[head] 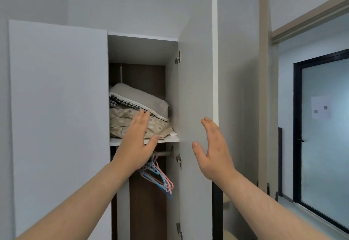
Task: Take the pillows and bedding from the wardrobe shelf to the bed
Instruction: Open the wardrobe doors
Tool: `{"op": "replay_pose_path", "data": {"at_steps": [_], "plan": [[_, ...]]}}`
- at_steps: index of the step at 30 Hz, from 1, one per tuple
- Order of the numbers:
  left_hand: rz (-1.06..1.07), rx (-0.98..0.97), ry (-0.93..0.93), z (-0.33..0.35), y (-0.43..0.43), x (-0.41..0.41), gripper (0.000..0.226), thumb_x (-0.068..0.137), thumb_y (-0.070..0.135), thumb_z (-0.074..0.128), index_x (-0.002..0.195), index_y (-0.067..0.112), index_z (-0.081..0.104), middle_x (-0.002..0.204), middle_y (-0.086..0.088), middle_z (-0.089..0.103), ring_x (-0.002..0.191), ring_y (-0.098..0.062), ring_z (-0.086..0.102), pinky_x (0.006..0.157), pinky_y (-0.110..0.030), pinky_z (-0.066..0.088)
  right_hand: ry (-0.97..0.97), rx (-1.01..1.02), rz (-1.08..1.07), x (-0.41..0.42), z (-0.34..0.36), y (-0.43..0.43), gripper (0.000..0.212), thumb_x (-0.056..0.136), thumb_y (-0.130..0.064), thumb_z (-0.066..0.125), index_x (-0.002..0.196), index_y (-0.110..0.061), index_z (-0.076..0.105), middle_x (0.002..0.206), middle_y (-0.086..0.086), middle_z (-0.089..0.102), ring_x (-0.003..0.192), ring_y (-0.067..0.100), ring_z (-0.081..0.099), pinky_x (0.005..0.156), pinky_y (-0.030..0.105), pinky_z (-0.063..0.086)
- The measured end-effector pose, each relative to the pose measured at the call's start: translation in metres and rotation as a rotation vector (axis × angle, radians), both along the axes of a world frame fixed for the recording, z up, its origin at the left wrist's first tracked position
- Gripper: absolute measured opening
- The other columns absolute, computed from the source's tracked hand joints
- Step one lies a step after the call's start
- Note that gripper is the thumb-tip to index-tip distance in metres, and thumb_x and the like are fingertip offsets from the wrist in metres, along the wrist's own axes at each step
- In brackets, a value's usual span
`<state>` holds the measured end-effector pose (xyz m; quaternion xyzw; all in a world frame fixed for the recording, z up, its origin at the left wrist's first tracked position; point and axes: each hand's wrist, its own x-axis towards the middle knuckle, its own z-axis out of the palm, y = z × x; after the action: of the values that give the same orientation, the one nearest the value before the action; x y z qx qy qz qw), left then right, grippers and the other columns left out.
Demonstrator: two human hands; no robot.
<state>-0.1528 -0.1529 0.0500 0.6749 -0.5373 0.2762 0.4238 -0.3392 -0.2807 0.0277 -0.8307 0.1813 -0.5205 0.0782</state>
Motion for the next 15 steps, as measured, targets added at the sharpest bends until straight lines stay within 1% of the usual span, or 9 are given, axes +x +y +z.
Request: {"op": "replay_pose_path", "data": {"at_steps": [2, 4, 6, 8, 10, 13, 15], "plan": [[0.059, -0.002, 0.028, -0.007, 0.020, 0.014, 0.073, 0.095, 0.038, 0.050, 0.155, 0.028, 0.010, 0.163, 0.010, 0.002, 0.146, -0.002, -0.004, 0.118, -0.030, 0.007, 0.038, -0.010, 0.033, 0.016, -0.001, 0.007, 0.066, 0.091, -0.047, 0.042, 0.151, -0.029, 0.020, 0.160, -0.011, 0.017, 0.146, 0.009, 0.015, 0.111, 0.021, 0.010], [0.118, 0.009, 0.053, -0.013, 0.037, 0.027, 0.072, 0.095, 0.036, 0.051, 0.155, 0.029, 0.010, 0.163, 0.010, 0.003, 0.146, -0.003, -0.003, 0.115, -0.026, 0.006, 0.048, -0.004, 0.064, 0.033, -0.004, 0.012, 0.064, 0.093, -0.043, 0.046, 0.150, -0.029, 0.022, 0.160, -0.010, 0.018, 0.145, 0.009, 0.015, 0.110, 0.019, 0.008], [0.159, 0.026, 0.082, -0.017, 0.051, 0.038, 0.072, 0.095, 0.034, 0.051, 0.154, 0.029, 0.011, 0.163, 0.009, 0.002, 0.148, -0.006, -0.002, 0.114, -0.025, 0.006, 0.056, 0.006, 0.095, 0.052, -0.006, 0.016, 0.061, 0.095, -0.038, 0.050, 0.150, -0.027, 0.025, 0.159, -0.009, 0.021, 0.145, 0.009, 0.015, 0.110, 0.019, 0.009], [0.189, 0.050, 0.121, -0.022, 0.062, 0.055, 0.071, 0.095, 0.031, 0.052, 0.154, 0.029, 0.012, 0.163, 0.010, 0.000, 0.149, -0.009, 0.000, 0.115, -0.027, 0.009, 0.083, 0.015, 0.137, 0.075, -0.009, 0.019, 0.058, 0.095, -0.035, 0.051, 0.149, -0.026, 0.029, 0.158, -0.008, 0.024, 0.144, 0.009, 0.017, 0.113, 0.021, 0.012], [0.213, 0.074, 0.162, -0.027, 0.069, 0.075, 0.069, 0.095, 0.030, 0.052, 0.153, 0.030, 0.014, 0.162, 0.013, -0.001, 0.149, -0.010, 0.007, 0.115, -0.030, 0.017, 0.117, 0.029, 0.164, 0.101, -0.014, 0.020, 0.057, 0.095, -0.032, 0.051, 0.148, -0.024, 0.032, 0.157, -0.009, 0.026, 0.144, 0.007, 0.017, 0.114, 0.021, 0.013], [0.246, 0.114, 0.212, -0.038, 0.070, 0.110, 0.069, 0.095, 0.031, 0.052, 0.153, 0.030, 0.015, 0.162, 0.014, -0.003, 0.147, -0.017, 0.019, 0.115, -0.034, 0.025, 0.168, 0.044, 0.204, 0.142, -0.028, 0.016, 0.057, 0.095, -0.030, 0.050, 0.149, -0.024, 0.031, 0.156, -0.010, 0.028, 0.140, -0.002, 0.016, 0.110, 0.015, 0.010], [0.277, 0.128, 0.228, -0.046, 0.065, 0.138, 0.071, 0.095, 0.032, 0.052, 0.154, 0.029, 0.012, 0.163, 0.012, -0.004, 0.149, -0.015, 0.012, 0.116, -0.034, 0.023, 0.214, 0.061, 0.232, 0.173, -0.037, 0.012, 0.057, 0.096, -0.030, 0.050, 0.149, -0.026, 0.030, 0.155, -0.012, 0.027, 0.134, -0.008, 0.014, 0.110, 0.014, 0.010]]}}
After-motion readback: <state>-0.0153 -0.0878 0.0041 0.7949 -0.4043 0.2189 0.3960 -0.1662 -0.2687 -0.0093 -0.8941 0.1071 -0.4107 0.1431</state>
